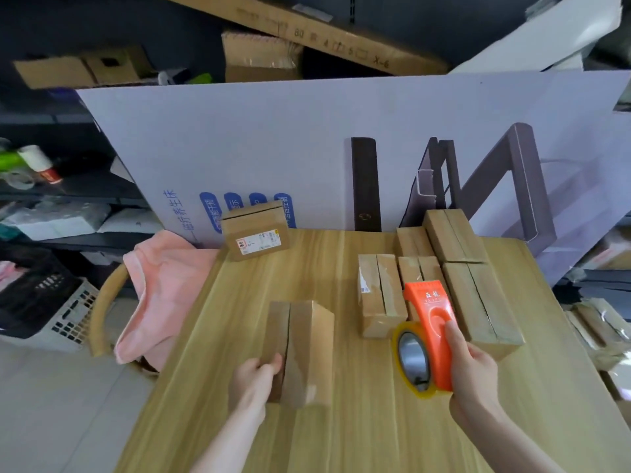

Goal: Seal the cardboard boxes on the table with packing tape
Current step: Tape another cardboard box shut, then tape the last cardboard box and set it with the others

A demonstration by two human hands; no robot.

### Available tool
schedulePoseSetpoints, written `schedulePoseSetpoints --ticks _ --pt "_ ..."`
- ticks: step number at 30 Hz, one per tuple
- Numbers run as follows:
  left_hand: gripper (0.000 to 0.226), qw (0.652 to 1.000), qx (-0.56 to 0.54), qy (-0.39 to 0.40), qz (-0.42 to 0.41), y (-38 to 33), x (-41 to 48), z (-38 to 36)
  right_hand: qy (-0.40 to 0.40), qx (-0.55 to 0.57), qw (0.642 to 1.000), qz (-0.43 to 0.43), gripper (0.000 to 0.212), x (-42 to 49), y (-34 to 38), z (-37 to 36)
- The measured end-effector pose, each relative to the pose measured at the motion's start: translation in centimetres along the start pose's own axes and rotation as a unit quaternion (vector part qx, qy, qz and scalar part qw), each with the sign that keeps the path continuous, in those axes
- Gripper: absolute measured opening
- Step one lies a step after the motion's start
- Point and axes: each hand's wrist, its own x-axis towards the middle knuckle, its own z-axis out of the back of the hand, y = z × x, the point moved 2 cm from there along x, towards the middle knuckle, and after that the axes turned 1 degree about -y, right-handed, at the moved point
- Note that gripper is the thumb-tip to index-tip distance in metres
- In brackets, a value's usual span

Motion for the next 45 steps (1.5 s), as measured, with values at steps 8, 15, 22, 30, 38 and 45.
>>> schedulePoseSetpoints --ticks 8,15,22,30,38,45 --pt "0.027 0.998 -0.038 -0.001 -0.055 -16.4 11.9 -7.1 -0.062 0.026 0.997 0.03 0.043 1.9 3.5 -4.9" --pt "0.034 0.996 -0.084 -0.033 -0.025 -21.4 16.2 -16.7 -0.118 0.014 0.992 0.032 0.06 7.2 4.0 -4.4" --pt "0.039 0.996 -0.015 -0.076 -0.044 -22.1 18.7 -22.0 -0.102 -0.021 0.994 0.028 0.057 13.3 3.6 -4.6" --pt "0.05 0.976 0.166 0.107 -0.092 -22.7 18.9 -29.6 -0.066 0.043 0.997 0.011 0.045 17.3 4.7 -5.7" --pt "0.051 0.965 0.179 0.157 -0.111 -22.5 18.5 -31.9 -0.029 0.071 0.997 -0.007 0.048 19.2 4.8 -6.3" --pt "0.033 0.922 0.216 0.033 -0.321 -22.6 21.1 -22.0 -0.001 0.062 0.998 -0.014 0.049 17.7 2.9 -11.5"
